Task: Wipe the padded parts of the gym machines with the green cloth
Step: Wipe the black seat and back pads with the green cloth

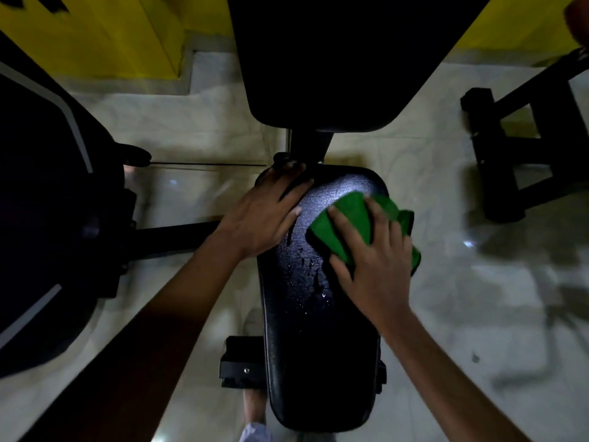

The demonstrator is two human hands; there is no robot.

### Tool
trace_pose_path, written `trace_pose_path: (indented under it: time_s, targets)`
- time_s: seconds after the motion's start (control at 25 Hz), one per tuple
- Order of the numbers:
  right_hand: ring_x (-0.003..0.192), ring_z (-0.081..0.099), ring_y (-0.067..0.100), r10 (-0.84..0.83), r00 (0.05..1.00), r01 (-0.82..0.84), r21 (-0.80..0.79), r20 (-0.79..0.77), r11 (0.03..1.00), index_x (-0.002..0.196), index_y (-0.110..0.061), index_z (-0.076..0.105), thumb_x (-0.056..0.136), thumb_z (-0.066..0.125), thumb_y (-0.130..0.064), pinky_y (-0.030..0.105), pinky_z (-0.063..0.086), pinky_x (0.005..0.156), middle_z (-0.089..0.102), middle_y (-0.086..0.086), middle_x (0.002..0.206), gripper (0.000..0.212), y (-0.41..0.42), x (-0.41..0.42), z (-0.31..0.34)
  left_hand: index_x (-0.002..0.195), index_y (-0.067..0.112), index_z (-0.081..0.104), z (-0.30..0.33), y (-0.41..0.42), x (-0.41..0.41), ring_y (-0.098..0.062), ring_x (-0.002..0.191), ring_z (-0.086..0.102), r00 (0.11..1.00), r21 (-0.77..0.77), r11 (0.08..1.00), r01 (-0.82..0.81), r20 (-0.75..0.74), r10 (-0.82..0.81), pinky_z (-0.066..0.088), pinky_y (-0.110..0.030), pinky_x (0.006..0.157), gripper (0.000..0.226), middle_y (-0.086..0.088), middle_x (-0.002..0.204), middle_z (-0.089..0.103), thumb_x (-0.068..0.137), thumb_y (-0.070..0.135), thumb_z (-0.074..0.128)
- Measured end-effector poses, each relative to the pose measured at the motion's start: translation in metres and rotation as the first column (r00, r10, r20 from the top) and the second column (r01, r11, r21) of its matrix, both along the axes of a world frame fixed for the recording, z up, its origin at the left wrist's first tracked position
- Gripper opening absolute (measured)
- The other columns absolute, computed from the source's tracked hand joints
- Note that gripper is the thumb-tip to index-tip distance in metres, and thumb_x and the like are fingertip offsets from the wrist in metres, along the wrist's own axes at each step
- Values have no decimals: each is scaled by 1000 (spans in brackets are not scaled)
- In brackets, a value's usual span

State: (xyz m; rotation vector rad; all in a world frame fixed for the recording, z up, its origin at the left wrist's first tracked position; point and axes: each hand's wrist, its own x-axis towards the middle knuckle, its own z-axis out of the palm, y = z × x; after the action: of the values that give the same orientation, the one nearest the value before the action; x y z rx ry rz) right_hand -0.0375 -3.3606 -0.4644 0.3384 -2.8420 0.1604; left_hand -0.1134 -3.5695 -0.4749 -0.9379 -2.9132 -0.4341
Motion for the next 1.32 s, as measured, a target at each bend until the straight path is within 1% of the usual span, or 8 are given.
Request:
trace_pose_path:
  time_s: [0.16,0.32,0.4,0.52,0.76,1.0,1.2,1.32]
  targets:
    - [92,45,30,139,989,-139,6,44,990,137,-37,42,77,49,-49,39,37,75,35,14,144,61,-2,70,-2,145,9,37,1,-5,-23,-31,140,31,994,-74,991,111,-9,-112,24,-40,116,54,-15,152,32,99,36,26]
    - [93,42,31,233,972,-234,139,29,962,135,-36,47,76,47,-50,40,31,75,37,14,142,61,-7,30,1,145,11,37,-2,-6,-28,-30,140,31,992,-24,992,126,27,-125,30,-43,113,53,-13,153,31,100,36,24]
    - [97,41,31,159,987,-162,155,28,975,135,-36,48,75,45,-50,41,33,77,41,14,143,62,-15,1,4,144,12,40,-4,-7,-34,-30,139,34,989,-2,990,144,47,-143,34,-44,110,51,-12,152,34,100,34,26]
    - [99,41,30,66,997,-69,55,50,996,136,-36,47,71,57,-51,40,32,79,38,14,145,67,-34,17,4,142,13,44,-2,-14,-37,-33,135,40,986,20,987,161,32,-162,39,-44,105,48,-12,150,37,100,31,30]
    - [91,42,26,291,952,-301,112,98,947,131,-39,47,61,70,-54,37,29,74,37,12,144,75,-43,51,2,138,13,50,2,-18,-52,-30,129,45,963,78,962,263,43,-267,37,-37,104,44,-12,146,44,99,30,37]
    - [100,41,31,-47,999,46,39,26,998,137,-35,47,74,54,-50,41,31,79,38,16,146,65,-69,-9,3,130,13,58,9,-17,-60,-20,125,47,958,265,948,177,176,-228,30,-23,103,45,-7,136,56,98,32,32]
    - [92,42,28,268,959,-277,113,89,954,133,-37,46,75,45,-50,38,30,76,35,13,146,59,-69,39,6,145,25,38,-1,-31,-55,-22,135,38,948,193,963,189,218,-230,34,-33,108,51,0,152,36,99,40,22]
    - [94,41,29,225,969,-237,143,98,961,134,-36,47,74,47,-50,39,29,75,43,15,144,61,-68,7,8,149,33,26,-8,-39,-51,-21,138,35,956,153,970,190,195,-218,40,-38,105,50,7,157,23,101,42,20]
